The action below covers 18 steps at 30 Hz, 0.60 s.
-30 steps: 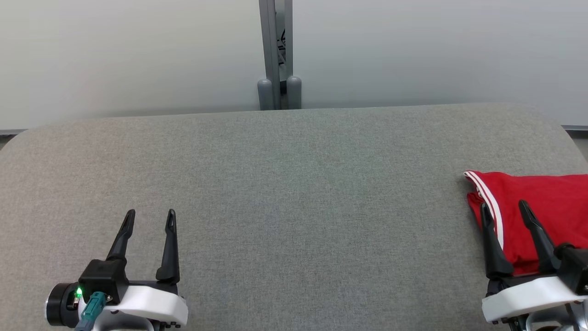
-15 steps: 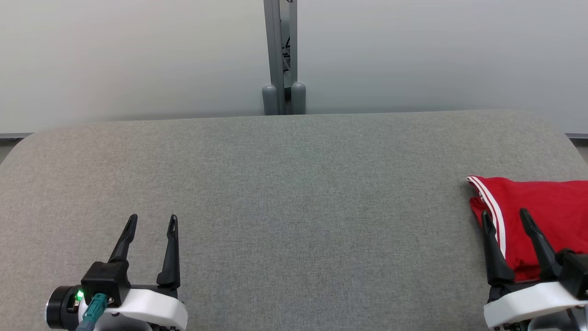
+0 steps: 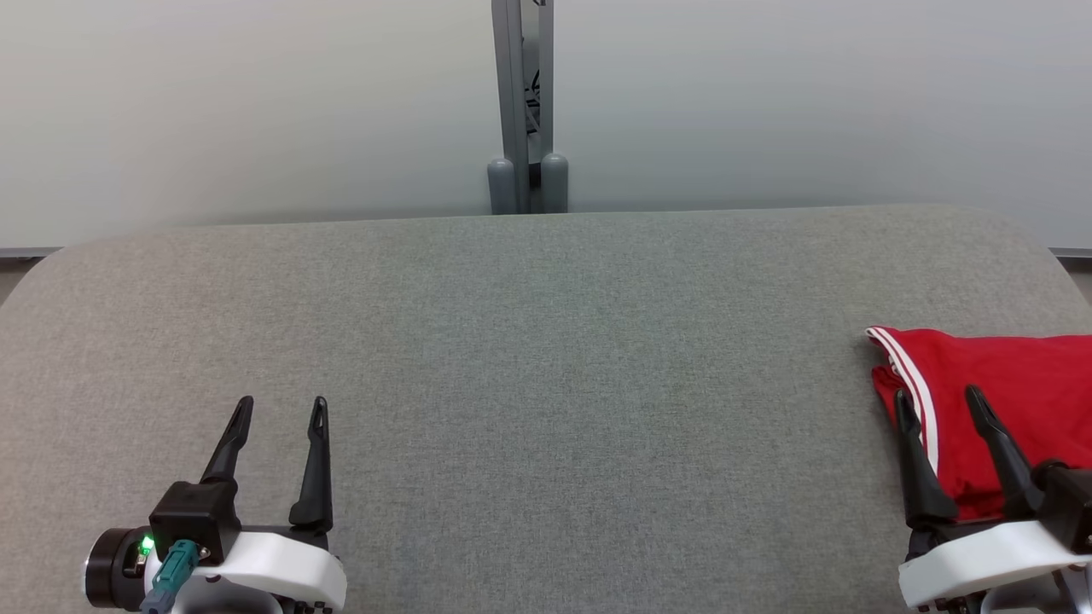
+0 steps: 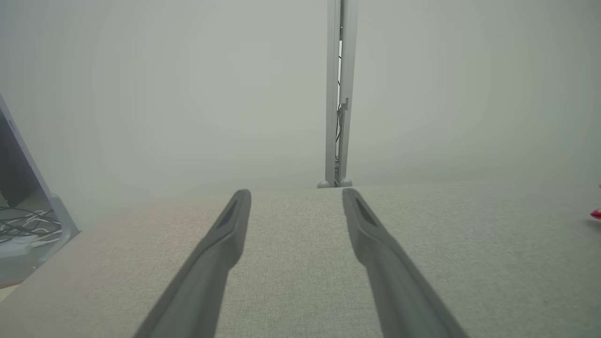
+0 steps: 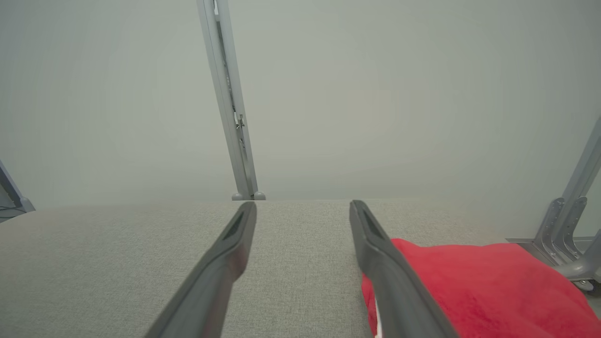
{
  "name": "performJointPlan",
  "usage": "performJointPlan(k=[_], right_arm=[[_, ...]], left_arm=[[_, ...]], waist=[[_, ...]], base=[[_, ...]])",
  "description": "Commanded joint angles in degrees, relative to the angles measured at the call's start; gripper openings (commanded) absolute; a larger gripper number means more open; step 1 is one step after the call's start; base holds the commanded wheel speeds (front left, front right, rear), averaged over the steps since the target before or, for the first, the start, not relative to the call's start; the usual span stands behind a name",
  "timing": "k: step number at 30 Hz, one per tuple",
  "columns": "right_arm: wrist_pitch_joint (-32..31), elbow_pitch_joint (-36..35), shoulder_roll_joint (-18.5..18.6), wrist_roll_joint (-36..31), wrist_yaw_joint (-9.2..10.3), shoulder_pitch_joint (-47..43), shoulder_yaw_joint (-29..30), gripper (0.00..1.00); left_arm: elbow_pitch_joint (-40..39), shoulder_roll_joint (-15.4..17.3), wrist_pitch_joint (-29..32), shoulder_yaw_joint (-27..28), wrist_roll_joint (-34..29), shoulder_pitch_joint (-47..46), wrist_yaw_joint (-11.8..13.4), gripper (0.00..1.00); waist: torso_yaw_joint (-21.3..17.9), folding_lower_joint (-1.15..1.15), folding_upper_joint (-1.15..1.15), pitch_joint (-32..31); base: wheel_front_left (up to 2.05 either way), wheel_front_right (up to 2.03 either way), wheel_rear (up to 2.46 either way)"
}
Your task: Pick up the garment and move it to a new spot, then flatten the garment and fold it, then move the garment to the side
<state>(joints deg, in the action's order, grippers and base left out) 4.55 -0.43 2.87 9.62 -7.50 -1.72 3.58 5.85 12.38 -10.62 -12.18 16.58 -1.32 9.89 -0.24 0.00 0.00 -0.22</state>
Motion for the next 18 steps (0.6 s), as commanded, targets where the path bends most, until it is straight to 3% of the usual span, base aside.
performJointPlan(k=[1, 17, 18], right_arm=[[-0.23, -0.12, 0.15, -0.09, 0.01, -0.40, 0.24, 1.00], [-0.31, -0.78, 0.15, 0.36, 0.01, -0.53, -0.02, 1.00], [-0.33, -0.58, 0.00, 0.12, 0.00, -0.02, -0.13, 0.00]], left_arm=[[0.15, 0.44, -0.22, 0.01, 0.09, -0.52, 0.23, 1.00], [0.66, 0.74, -0.04, -0.33, 0.72, -0.99, 0.70, 1.00], [0.49, 0.38, 0.00, -0.32, 0.60, -0.25, 0.68, 0.00]], waist=[[-0.16, 0.00, 0.00, 0.01], [-0.47, 0.00, 0.00, 0.18], [-0.48, 0.00, 0.00, 0.18]], base=[[0.00, 0.00, 0.00], [0.00, 0.00, 0.00], [0.00, 0.00, 0.00]])
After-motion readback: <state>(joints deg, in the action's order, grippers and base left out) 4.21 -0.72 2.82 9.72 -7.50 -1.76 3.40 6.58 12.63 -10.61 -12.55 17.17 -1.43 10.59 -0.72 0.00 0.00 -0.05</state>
